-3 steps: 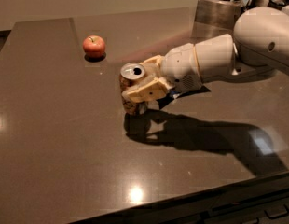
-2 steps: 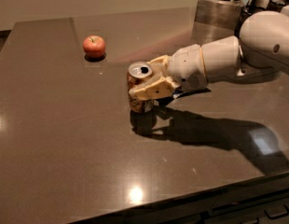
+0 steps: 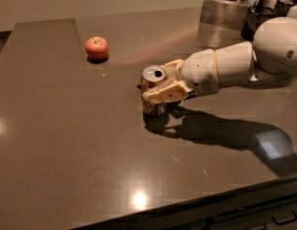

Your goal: Move orange can near blue chip bag

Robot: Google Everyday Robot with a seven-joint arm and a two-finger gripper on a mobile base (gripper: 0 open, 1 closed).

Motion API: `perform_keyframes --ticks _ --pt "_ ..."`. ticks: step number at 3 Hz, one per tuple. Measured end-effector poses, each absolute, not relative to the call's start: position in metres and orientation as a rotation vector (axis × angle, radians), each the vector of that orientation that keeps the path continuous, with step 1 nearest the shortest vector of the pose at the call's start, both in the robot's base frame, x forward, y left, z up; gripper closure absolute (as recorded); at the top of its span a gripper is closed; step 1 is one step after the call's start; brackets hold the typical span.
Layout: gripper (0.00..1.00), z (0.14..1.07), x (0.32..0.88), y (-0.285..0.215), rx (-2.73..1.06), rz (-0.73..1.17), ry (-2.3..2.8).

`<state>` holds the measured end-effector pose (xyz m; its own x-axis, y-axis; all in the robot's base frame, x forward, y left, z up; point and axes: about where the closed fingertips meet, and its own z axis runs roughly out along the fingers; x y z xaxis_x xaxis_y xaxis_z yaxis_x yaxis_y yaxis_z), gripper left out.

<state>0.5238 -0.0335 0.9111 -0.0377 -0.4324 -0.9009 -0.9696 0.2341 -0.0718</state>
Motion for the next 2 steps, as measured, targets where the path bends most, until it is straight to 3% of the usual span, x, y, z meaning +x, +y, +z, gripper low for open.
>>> perform_keyframes --ticks 2 --pt "0.04 0.9030 0.5286 -0.0402 -1.328 0.773 1.639"
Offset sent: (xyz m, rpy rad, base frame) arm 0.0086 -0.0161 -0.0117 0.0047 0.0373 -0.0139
